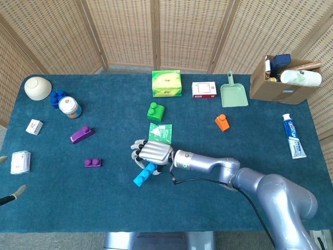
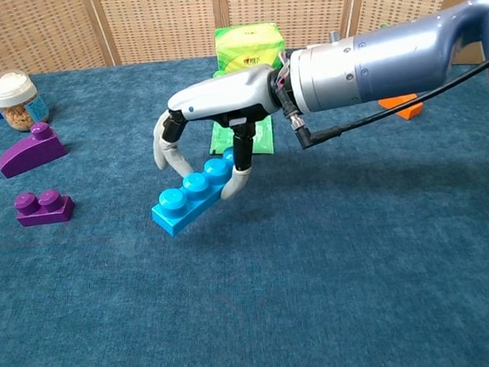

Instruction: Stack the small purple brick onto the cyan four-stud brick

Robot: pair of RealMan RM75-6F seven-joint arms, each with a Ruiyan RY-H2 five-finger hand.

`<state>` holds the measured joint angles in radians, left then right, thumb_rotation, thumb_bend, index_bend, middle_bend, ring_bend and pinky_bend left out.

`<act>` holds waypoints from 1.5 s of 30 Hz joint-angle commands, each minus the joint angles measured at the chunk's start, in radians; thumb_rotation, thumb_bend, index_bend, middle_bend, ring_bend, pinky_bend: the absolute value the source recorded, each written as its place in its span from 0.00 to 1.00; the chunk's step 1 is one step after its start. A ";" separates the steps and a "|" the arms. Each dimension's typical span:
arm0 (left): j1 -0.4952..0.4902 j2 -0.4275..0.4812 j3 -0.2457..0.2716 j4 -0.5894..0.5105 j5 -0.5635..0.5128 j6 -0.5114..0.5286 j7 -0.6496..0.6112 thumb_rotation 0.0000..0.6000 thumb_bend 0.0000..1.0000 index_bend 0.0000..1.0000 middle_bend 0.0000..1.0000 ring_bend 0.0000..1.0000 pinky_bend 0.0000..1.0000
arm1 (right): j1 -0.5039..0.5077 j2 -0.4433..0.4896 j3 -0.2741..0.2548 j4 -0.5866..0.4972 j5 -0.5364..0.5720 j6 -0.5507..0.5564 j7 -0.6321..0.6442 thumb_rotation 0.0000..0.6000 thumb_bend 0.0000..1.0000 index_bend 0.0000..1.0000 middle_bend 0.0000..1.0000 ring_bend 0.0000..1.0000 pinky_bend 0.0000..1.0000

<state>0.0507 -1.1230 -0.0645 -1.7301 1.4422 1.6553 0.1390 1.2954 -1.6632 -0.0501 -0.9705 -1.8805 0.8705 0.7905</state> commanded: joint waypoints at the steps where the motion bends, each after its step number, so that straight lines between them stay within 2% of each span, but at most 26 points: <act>1: 0.001 -0.003 0.000 -0.008 -0.004 -0.001 0.012 0.81 0.11 0.21 0.08 0.00 0.00 | 0.026 -0.024 -0.042 0.056 -0.038 0.056 0.070 1.00 0.17 0.63 0.29 0.11 0.13; 9: 0.007 -0.008 -0.001 -0.029 -0.011 0.003 0.044 0.80 0.11 0.21 0.08 0.00 0.00 | 0.052 -0.065 -0.087 0.105 -0.071 0.127 0.142 1.00 0.16 0.63 0.29 0.11 0.13; 24: 0.011 -0.008 -0.003 -0.022 -0.019 -0.006 0.038 0.81 0.11 0.21 0.08 0.00 0.00 | 0.064 -0.139 -0.114 0.191 -0.052 0.140 0.138 1.00 0.16 0.63 0.29 0.11 0.12; 42: 0.013 -0.013 -0.005 0.004 -0.021 -0.015 0.008 0.81 0.11 0.21 0.08 0.00 0.00 | 0.075 -0.216 -0.110 0.273 0.012 0.053 0.097 1.00 0.16 0.60 0.29 0.08 0.12; 45: 0.013 -0.015 -0.005 0.007 -0.022 -0.017 0.006 0.81 0.11 0.21 0.08 0.00 0.00 | 0.079 -0.216 -0.116 0.274 0.012 0.046 0.099 1.00 0.16 0.57 0.27 0.07 0.11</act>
<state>0.0632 -1.1381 -0.0700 -1.7220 1.4198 1.6381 0.1439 1.3736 -1.8793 -0.1646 -0.6970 -1.8684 0.9181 0.8890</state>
